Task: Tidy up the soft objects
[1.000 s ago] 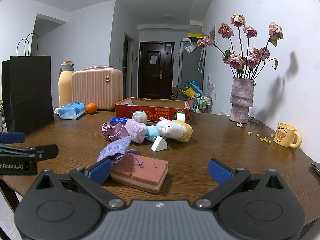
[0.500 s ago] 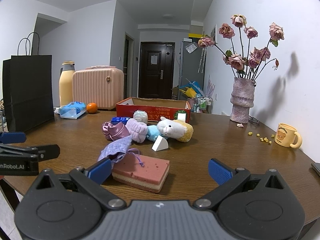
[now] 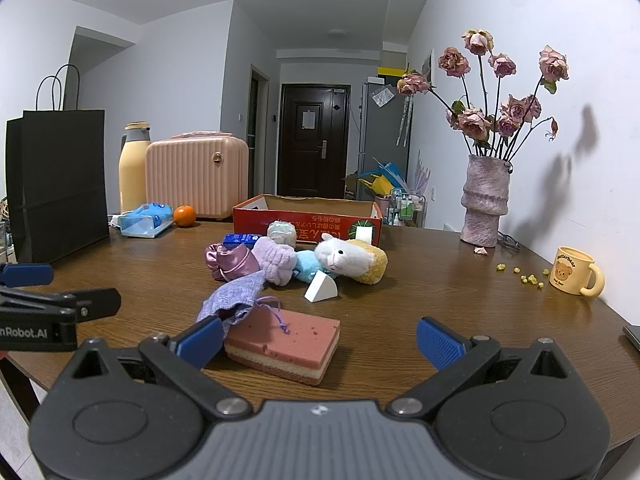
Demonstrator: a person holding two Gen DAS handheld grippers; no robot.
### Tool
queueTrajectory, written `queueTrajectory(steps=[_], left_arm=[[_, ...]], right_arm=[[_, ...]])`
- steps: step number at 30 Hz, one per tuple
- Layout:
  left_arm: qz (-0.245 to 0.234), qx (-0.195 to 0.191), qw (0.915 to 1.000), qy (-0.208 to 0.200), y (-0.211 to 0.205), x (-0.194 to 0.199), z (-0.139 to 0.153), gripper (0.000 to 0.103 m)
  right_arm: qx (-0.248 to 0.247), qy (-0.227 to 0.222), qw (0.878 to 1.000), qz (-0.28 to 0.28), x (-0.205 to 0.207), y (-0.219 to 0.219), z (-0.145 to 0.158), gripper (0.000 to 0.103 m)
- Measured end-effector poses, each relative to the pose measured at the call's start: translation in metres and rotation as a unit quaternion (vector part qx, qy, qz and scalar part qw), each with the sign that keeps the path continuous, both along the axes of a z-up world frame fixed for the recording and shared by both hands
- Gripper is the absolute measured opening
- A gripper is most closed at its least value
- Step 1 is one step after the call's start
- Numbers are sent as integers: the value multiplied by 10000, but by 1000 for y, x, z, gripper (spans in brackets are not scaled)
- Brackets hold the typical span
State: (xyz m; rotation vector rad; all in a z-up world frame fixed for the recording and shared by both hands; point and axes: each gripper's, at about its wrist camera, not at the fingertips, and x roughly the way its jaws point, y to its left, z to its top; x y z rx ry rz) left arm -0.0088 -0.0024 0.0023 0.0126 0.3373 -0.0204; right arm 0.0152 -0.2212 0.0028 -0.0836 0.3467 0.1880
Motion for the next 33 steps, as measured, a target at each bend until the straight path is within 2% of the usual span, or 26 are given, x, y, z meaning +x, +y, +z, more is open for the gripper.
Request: queueTrajectory(steps=[33], left_arm=[[-83,-60,9999,51,-1,3,1,103]], right_arm=[[-46,53,10000,12,5,0,-3,103]])
